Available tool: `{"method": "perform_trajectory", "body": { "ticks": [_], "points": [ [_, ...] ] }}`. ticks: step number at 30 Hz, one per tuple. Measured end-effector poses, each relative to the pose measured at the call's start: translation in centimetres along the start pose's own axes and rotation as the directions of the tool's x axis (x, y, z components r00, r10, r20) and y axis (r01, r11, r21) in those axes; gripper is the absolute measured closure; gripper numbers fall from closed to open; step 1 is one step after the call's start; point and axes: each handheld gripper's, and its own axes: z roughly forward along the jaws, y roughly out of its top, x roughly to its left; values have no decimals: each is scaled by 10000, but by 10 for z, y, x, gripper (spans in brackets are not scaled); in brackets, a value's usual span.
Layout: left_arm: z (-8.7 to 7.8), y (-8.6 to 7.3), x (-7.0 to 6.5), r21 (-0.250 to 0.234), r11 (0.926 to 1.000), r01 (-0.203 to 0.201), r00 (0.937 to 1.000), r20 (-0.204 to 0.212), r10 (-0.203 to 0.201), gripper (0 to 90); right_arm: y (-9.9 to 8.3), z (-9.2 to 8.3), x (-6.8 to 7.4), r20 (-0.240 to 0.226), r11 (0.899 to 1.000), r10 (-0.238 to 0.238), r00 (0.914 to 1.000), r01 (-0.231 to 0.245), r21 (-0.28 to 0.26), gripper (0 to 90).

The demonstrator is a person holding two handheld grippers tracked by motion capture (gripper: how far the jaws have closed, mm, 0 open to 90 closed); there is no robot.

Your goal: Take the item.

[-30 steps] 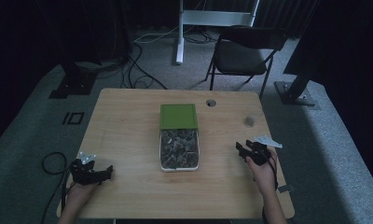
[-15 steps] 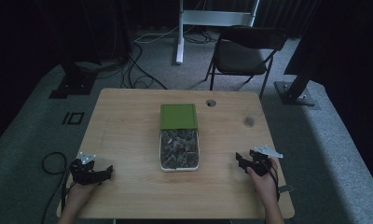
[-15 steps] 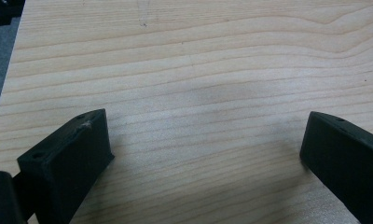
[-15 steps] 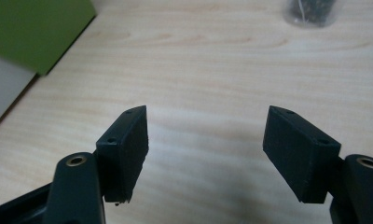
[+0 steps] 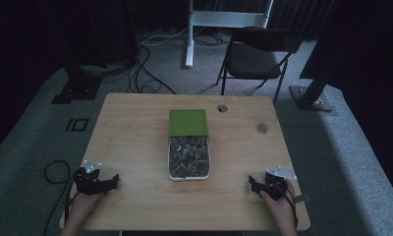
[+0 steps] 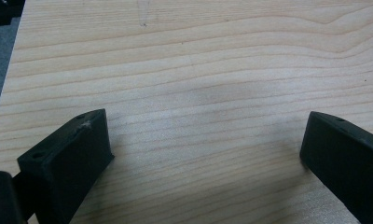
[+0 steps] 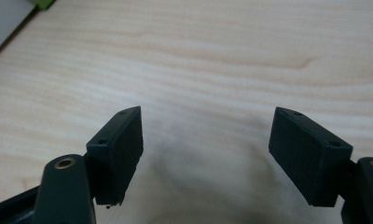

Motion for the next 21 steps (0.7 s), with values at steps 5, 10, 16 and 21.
{"method": "perform_trajectory", "body": {
  "ticks": [5,10,16,21],
  "points": [
    [0,0,0,-1,10000,-1,10000,-3,1,23,-6,-2,3,49,9996,-12,10000,11,271,250],
    [0,0,0,9,10000,-3,10000,0,3,23,-10,-4,3,366,9997,-37,9993,28,232,247],
    [0,0,0,0,10000,0,10000,-3,0,23,-13,-7,8,659,9989,-355,9972,334,327,229],
    [0,0,0,1,10000,5,10000,-6,-5,23,-14,-7,7,813,9991,-188,9965,156,395,168]
  ]
}}
